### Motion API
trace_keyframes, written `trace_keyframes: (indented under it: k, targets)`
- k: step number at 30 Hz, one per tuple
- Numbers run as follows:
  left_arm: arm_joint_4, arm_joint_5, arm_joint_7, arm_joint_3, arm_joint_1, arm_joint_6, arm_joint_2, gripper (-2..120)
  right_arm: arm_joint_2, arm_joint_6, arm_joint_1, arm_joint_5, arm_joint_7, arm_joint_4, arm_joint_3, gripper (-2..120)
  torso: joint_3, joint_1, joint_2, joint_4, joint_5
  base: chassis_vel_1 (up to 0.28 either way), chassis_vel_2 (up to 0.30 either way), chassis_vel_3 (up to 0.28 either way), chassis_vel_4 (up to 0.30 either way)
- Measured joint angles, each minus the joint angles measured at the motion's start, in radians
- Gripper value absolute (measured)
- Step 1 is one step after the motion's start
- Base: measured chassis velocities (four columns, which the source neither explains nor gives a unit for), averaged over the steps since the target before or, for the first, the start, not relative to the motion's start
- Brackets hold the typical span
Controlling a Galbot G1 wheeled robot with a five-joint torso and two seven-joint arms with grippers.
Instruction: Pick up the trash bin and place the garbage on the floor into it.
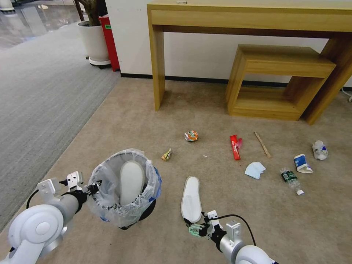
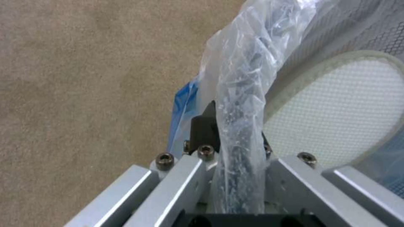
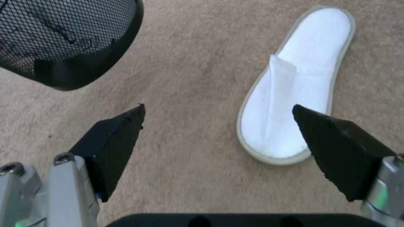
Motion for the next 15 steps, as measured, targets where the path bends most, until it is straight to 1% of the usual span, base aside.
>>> trace_keyframes:
  k: [15]
  targets:
    - [-0.009,0.000,0.001,-0.003,0.007,0.000,-0.002,1,0.021,0.018,0.064,0.000,0.002,-0.066,-0.030,89,0.000,0.000,0.000,0.0000,0.0000,0.000,0.000,0.000,0.000]
